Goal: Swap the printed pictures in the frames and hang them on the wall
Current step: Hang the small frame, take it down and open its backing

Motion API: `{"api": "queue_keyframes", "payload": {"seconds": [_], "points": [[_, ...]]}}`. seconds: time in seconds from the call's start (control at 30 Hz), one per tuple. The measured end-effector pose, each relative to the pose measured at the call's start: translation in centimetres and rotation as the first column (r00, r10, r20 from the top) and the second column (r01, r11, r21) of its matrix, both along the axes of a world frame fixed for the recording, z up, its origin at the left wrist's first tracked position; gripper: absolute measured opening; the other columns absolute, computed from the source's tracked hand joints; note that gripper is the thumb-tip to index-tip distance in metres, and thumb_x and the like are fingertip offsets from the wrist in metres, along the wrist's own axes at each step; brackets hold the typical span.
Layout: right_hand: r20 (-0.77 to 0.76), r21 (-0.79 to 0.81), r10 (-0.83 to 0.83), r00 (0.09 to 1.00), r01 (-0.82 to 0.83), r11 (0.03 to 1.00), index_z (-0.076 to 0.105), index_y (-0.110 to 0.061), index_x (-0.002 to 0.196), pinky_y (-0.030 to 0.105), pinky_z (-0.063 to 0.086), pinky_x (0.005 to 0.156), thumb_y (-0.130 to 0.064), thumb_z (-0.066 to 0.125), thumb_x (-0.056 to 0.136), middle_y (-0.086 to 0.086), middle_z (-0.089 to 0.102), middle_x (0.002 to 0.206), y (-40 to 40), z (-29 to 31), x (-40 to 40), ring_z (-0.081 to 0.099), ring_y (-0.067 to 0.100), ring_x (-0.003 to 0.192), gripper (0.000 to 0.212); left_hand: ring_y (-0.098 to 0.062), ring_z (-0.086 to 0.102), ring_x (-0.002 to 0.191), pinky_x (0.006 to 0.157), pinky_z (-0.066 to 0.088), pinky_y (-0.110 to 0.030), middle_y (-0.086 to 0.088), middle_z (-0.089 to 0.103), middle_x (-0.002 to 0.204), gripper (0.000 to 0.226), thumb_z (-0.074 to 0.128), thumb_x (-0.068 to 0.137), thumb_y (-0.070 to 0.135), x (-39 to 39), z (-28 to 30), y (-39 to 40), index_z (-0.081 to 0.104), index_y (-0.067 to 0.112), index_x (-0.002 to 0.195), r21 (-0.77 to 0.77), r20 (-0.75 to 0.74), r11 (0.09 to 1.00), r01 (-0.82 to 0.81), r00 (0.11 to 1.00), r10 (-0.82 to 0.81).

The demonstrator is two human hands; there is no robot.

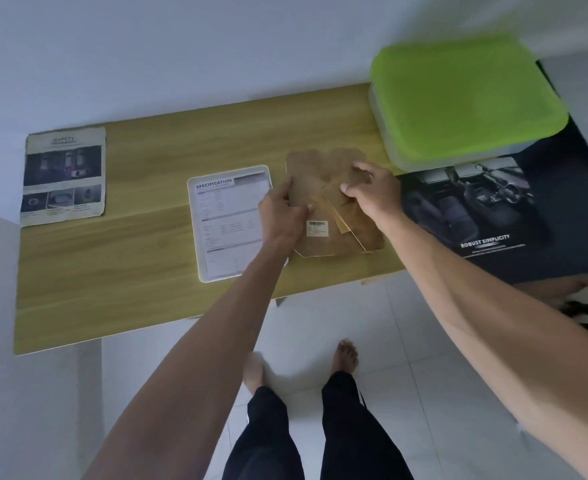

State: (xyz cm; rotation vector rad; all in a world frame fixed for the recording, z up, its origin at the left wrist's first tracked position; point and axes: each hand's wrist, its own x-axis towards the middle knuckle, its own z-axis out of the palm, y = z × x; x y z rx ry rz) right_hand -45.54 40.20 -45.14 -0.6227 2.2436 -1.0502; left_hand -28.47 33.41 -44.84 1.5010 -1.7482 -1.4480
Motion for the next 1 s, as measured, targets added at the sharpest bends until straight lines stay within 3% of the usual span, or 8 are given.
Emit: {"api": "queue_keyframes", "payload": {"seconds": [0.1, 0.23, 0.37, 0.5, 0.63, 0.77, 0.87, 1.0], "points": [[-0.032, 0.054, 0.010, 0.999, -0.008, 0.998, 0.064, -0.020, 0.134, 0.025, 0.046, 0.104, -0.022, 0.087, 0.073, 0.003, 0.065, 0.134, 1.0, -1.2, -1.0, 0.061, 0.015, 0.120, 0.066, -0.021, 0.069, 0.097, 0.085, 0.058, -0.035, -0.005, 0.072, 0.112, 0.071, 0.082, 0.072, 0.012, -1.4, -0.7, 1.1, 0.058, 0.016, 0.139, -0.014, 0.096, 1.000, 0.021, 0.995, -0.019], [-0.119, 0.142, 0.055, 0.991, -0.038, 0.989, 0.061, -0.026, 0.138, 0.035, 0.044, 0.109, -0.033, 0.084, 0.075, 0.007, 0.058, 0.138, 1.4, -2.4, -1.5, 0.055, 0.025, 0.127, 0.067, -0.030, 0.063, 0.112, 0.089, 0.050, -0.034, -0.013, 0.068, 0.120, 0.058, 0.077, 0.079, 0.013, -2.6, -0.5, 1.7, 0.059, 0.010, 0.134, -0.082, 0.268, 0.991, 0.102, 0.960, -0.077], [-0.283, 0.259, 0.152, 0.947, -0.077, 0.963, 0.057, -0.029, 0.142, 0.038, 0.041, 0.107, -0.040, 0.077, 0.084, 0.009, 0.051, 0.140, 1.4, -2.7, -1.3, 0.045, 0.033, 0.127, 0.062, -0.033, 0.057, 0.109, 0.089, 0.051, -0.040, -0.016, 0.058, 0.118, 0.038, 0.070, 0.078, 0.016, -3.7, -1.5, 1.7, 0.063, 0.012, 0.116, -0.108, 0.411, 0.976, 0.189, 0.902, -0.129], [-0.326, 0.330, 0.210, 0.922, -0.097, 0.939, 0.058, -0.026, 0.141, 0.041, 0.044, 0.104, -0.042, 0.074, 0.087, 0.009, 0.044, 0.141, 1.4, -2.7, -1.1, 0.043, 0.032, 0.127, 0.058, -0.036, 0.050, 0.108, 0.085, 0.049, -0.041, -0.015, 0.041, 0.124, 0.018, 0.064, 0.085, 0.008, -4.4, -1.7, 1.7, 0.063, 0.006, 0.103, -0.101, 0.536, 0.966, 0.237, 0.831, -0.148], [-0.412, 0.438, 0.278, 0.868, -0.079, 0.896, 0.057, -0.028, 0.139, 0.045, 0.042, 0.103, -0.041, 0.071, 0.090, 0.009, 0.043, 0.143, 1.0, -1.5, -0.3, 0.040, 0.033, 0.129, 0.053, -0.033, 0.049, 0.115, 0.086, 0.048, -0.039, -0.014, 0.048, 0.125, 0.030, 0.063, 0.088, 0.012, -3.8, -0.8, 1.4, 0.063, 0.006, 0.118, -0.163, 0.516, 0.951, 0.263, 0.844, -0.145], [-0.418, 0.272, 0.252, 0.873, -0.144, 0.951, 0.062, -0.024, 0.134, 0.042, 0.045, 0.104, -0.027, 0.070, 0.093, 0.007, 0.055, 0.135, -0.7, 0.3, 2.0, 0.045, 0.029, 0.128, 0.042, -0.030, 0.047, 0.117, 0.089, 0.049, -0.045, -0.010, 0.051, 0.128, 0.044, 0.062, 0.091, 0.026, -0.4, 0.6, 0.2, 0.057, 0.016, 0.133, -0.290, 0.465, 0.949, 0.121, 0.885, 0.029], [-0.336, 0.138, 0.270, 0.902, -0.236, 0.962, 0.067, -0.017, 0.126, 0.039, 0.054, 0.093, -0.016, 0.070, 0.092, 0.007, 0.067, 0.116, -2.8, 1.4, 5.3, 0.061, 0.026, 0.112, 0.034, -0.032, 0.044, 0.119, 0.096, 0.040, -0.043, -0.011, 0.045, 0.133, 0.052, 0.065, 0.092, 0.033, 3.6, 0.6, -1.2, 0.051, 0.019, 0.139, -0.279, 0.516, 0.960, -0.003, 0.843, 0.153], [-0.253, 0.142, 0.335, 0.908, -0.308, 0.941, 0.068, -0.013, 0.126, 0.036, 0.056, 0.089, -0.004, 0.065, 0.090, 0.009, 0.072, 0.114, -4.9, 1.9, 10.6, 0.067, 0.026, 0.106, 0.038, -0.035, 0.038, 0.126, 0.104, 0.039, -0.045, -0.014, 0.040, 0.140, 0.070, 0.071, 0.086, 0.044, 8.3, -0.2, -2.2, 0.043, 0.021, 0.146, -0.223, 0.574, 0.974, -0.033, 0.803, 0.159]]}}
